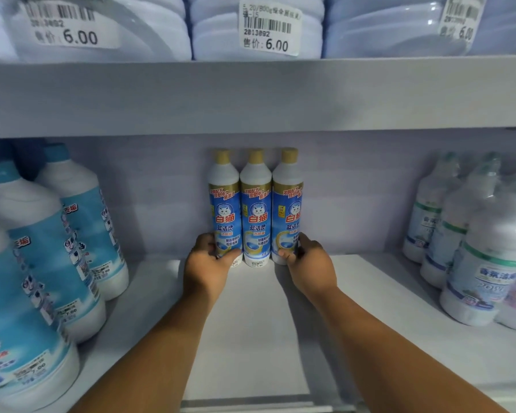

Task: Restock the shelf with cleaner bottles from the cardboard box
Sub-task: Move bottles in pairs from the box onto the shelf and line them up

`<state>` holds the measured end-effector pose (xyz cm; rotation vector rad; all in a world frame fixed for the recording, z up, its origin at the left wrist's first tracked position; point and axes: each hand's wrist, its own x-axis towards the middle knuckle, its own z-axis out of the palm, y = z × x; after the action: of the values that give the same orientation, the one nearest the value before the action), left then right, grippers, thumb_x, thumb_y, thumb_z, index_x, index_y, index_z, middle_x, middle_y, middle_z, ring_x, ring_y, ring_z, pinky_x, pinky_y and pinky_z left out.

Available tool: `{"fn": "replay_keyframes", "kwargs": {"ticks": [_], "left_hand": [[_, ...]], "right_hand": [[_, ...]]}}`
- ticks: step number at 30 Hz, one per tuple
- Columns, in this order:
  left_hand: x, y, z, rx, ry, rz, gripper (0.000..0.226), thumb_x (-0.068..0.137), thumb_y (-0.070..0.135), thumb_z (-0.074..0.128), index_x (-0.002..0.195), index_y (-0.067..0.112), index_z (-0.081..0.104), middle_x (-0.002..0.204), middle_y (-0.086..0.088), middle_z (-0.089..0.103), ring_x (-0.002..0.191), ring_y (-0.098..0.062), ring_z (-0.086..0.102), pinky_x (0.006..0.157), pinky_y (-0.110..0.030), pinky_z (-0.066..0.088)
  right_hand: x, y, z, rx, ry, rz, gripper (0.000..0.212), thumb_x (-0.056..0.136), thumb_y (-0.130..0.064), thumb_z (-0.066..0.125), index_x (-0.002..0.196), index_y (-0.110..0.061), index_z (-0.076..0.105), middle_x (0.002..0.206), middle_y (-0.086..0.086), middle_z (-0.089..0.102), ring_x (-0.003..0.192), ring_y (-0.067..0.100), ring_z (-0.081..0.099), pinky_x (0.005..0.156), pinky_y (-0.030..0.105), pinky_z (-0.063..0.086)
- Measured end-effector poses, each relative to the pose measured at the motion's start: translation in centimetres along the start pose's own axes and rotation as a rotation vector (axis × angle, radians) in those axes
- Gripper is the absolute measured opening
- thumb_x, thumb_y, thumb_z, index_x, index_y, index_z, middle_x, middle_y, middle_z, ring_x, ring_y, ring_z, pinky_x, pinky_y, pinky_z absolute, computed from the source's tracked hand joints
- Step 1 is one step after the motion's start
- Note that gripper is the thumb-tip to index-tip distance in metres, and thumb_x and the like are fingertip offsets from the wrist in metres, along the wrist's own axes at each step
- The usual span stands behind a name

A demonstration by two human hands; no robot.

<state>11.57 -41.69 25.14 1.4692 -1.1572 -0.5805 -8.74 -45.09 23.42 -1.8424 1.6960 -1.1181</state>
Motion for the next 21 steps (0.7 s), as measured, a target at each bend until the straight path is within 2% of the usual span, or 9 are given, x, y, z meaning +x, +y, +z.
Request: {"fn": "replay_keyframes", "kwargs": {"ticks": [1,3,6,8,11,13,16,21], "left_hand": [[0.0,-0.1,0.0,-0.042,-0.012,-0.016,0.036,0.079,0.017,0.084,0.106,0.02,0.06,0.1,0.004,0.071,0.081,-0.005,0.067,0.067,-0.013,0.048],[0.1,-0.4,0.0,-0.086,-0.026,-0.03,0.036,0.08,0.015,0.082,0.111,0.017,0.063,0.1,0.003,0.072,0.082,-0.002,0.068,0.069,-0.014,0.05],[0.2,-1.0,0.0,-0.105,-0.034,-0.028,0.036,0.081,0.017,0.082,0.111,0.021,0.064,0.101,0.004,0.073,0.088,-0.009,0.071,0.078,-0.025,0.055],[0.2,-1.1,0.1,-0.118,-0.033,-0.017,0.034,0.082,0.017,0.081,0.11,0.024,0.063,0.102,0.005,0.073,0.09,-0.011,0.071,0.079,-0.025,0.055],[0.0,-1.0,0.2,-0.126,-0.038,-0.009,0.033,0.084,0.015,0.079,0.11,0.024,0.061,0.1,0.008,0.071,0.088,-0.004,0.07,0.074,-0.018,0.053],[-0.2,-0.9,0.1,-0.11,-0.04,-0.003,0.033,0.084,0.016,0.079,0.11,0.023,0.061,0.099,0.009,0.07,0.086,-0.001,0.068,0.072,-0.015,0.051],[-0.1,-0.9,-0.1,-0.096,-0.059,-0.016,0.032,0.084,0.018,0.079,0.109,0.024,0.061,0.101,0.008,0.071,0.09,-0.006,0.07,0.075,-0.017,0.052],[0.0,-0.4,-0.4,-0.056,-0.098,-0.033,0.036,0.086,0.02,0.078,0.118,0.013,0.064,0.109,0.005,0.072,0.095,-0.009,0.068,0.064,-0.002,0.047]], "right_hand": [[0.1,0.0,0.0,-0.008,0.002,0.002,0.041,0.095,-0.042,0.062,0.129,-0.018,0.057,0.119,0.008,0.068,0.1,0.025,0.065,0.077,0.025,0.049],[0.2,0.0,0.0,-0.009,0.013,0.0,0.042,0.095,-0.043,0.062,0.129,-0.019,0.056,0.119,0.006,0.069,0.1,0.025,0.066,0.076,0.025,0.049],[0.2,0.1,0.0,-0.001,0.024,0.004,0.042,0.094,-0.046,0.062,0.128,-0.02,0.057,0.118,0.005,0.069,0.098,0.023,0.066,0.074,0.024,0.048],[0.1,0.3,0.0,0.01,0.035,-0.004,0.042,0.093,-0.048,0.062,0.125,-0.021,0.059,0.113,0.003,0.07,0.093,0.02,0.066,0.071,0.022,0.047],[-0.3,0.2,0.0,0.044,0.069,0.002,0.039,0.09,-0.052,0.065,0.118,-0.025,0.062,0.104,0.0,0.069,0.083,0.014,0.066,0.063,0.017,0.046],[-0.6,-0.1,-0.1,0.044,0.099,0.012,0.039,0.088,-0.054,0.067,0.116,-0.027,0.063,0.102,-0.001,0.062,0.077,0.012,0.062,0.06,0.014,0.042],[-1.0,-0.4,-0.1,0.019,0.13,0.011,0.042,0.087,-0.057,0.067,0.118,-0.029,0.064,0.109,-0.001,0.056,0.079,0.012,0.064,0.062,0.015,0.042],[-1.3,-0.8,-0.5,0.014,0.151,0.025,0.045,0.084,-0.056,0.07,0.118,-0.027,0.067,0.114,-0.003,0.055,0.077,0.007,0.054,0.058,0.007,0.034]]}}
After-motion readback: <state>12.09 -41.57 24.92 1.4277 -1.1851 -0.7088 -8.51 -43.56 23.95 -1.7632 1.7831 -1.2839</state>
